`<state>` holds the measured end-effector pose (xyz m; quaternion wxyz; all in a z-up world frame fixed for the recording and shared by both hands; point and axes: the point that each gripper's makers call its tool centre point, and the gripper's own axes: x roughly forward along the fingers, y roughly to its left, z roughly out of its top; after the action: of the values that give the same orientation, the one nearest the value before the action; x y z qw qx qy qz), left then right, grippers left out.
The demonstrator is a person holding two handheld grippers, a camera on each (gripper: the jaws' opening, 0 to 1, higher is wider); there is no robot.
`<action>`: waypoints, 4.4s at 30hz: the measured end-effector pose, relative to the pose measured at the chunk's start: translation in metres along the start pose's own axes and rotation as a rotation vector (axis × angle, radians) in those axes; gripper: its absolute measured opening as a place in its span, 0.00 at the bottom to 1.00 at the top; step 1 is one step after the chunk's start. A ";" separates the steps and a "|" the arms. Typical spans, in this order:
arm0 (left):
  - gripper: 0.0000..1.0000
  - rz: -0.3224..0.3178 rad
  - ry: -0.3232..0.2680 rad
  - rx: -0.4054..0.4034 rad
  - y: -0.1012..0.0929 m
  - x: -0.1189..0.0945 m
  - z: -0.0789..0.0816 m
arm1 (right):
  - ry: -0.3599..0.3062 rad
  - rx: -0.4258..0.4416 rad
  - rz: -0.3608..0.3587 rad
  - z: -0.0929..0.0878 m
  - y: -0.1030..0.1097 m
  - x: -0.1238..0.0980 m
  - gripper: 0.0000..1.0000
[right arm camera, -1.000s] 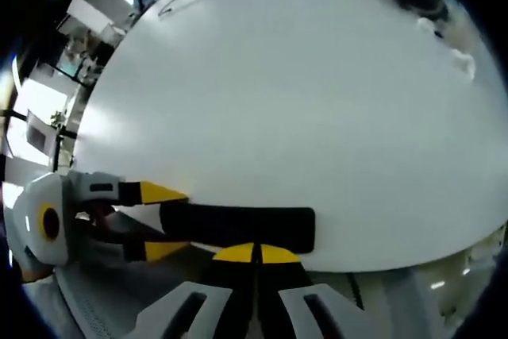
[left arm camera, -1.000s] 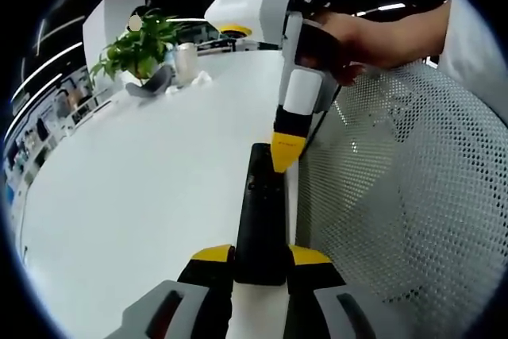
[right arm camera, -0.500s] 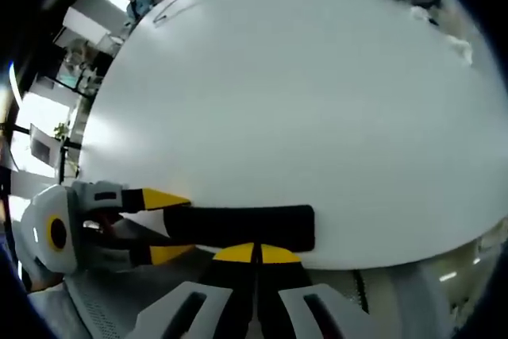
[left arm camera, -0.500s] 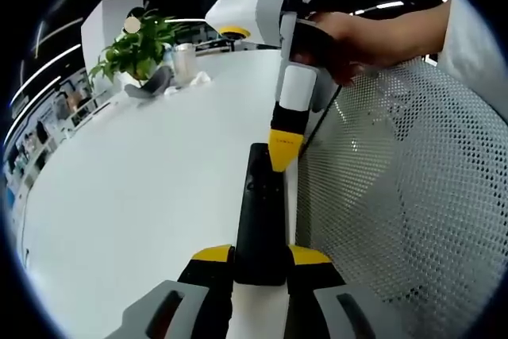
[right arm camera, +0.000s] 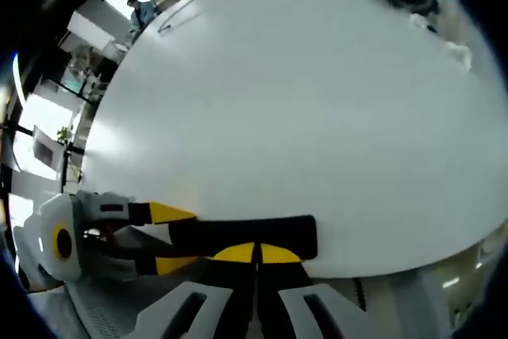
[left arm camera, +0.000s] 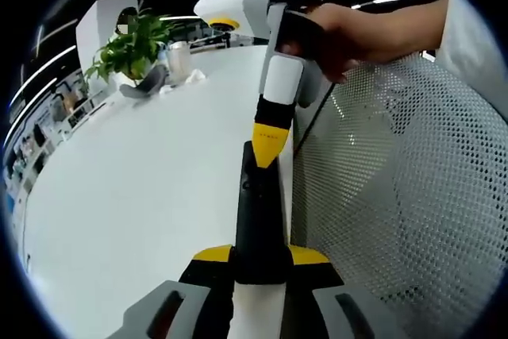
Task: Press the specified remote control buttons in sequence, fully releasing each button before pressing the next.
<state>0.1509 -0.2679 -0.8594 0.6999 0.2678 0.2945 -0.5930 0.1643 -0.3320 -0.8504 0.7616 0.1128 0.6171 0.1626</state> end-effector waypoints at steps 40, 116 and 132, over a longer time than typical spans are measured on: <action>0.24 -0.007 -0.014 -0.027 -0.001 0.001 0.000 | -0.063 0.037 0.021 0.010 -0.004 0.001 0.00; 0.24 -0.012 -0.016 0.012 -0.001 0.002 0.001 | 0.107 -0.067 0.062 0.011 0.025 0.017 0.00; 0.24 -0.012 -0.018 -0.006 -0.001 0.002 0.000 | 0.143 -0.007 0.036 0.013 0.022 0.020 0.00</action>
<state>0.1500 -0.2695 -0.8604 0.6997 0.2585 0.2914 -0.5989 0.1785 -0.3038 -0.8571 0.7128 0.1096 0.6673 0.1861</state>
